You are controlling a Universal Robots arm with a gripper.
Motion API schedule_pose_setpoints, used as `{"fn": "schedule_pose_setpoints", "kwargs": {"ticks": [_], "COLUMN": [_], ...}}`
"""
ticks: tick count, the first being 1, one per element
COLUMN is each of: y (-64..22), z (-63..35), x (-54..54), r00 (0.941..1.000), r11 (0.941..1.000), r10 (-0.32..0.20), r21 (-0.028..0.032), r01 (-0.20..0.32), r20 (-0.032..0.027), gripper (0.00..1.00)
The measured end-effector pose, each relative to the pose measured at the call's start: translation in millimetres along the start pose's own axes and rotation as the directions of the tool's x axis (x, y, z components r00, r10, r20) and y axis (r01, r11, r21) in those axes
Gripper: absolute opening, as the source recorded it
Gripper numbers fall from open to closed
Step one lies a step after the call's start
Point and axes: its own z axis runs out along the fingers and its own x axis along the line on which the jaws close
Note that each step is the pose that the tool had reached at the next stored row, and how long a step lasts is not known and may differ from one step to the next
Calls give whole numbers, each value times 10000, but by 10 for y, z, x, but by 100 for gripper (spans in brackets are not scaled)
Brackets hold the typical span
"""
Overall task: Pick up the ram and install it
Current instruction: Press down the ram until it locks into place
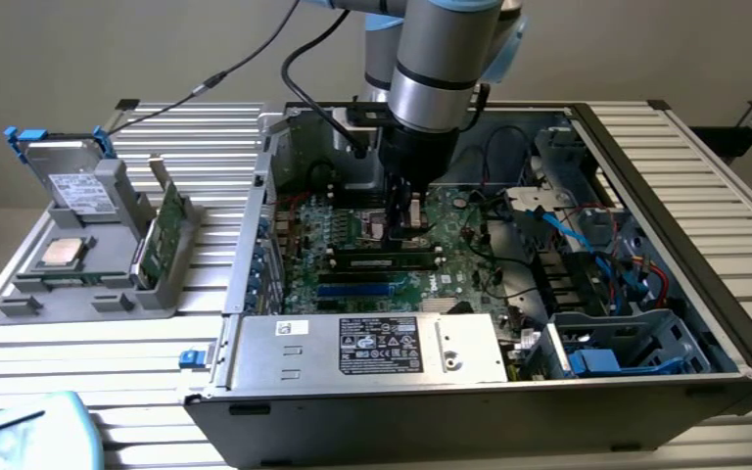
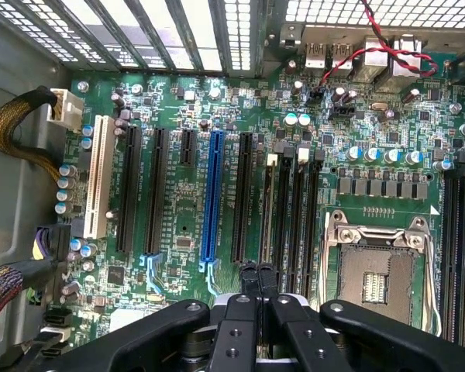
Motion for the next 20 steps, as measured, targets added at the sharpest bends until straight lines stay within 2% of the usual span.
{"fn": "schedule_pose_setpoints", "kwargs": {"ticks": [2,8,13,20], "y": [0,0,0,0], "z": [-1,1,1,2], "x": [0,0,0,0], "r00": [9999,9946,9847,9663], "r11": [9999,9947,9849,9666], "r10": [110,1031,1730,2560], "r21": [-7,-62,-111,-167], "r01": [-110,-1030,-1728,-2556], "r20": [13,140,229,260], "gripper": [11,11,11,11]}}
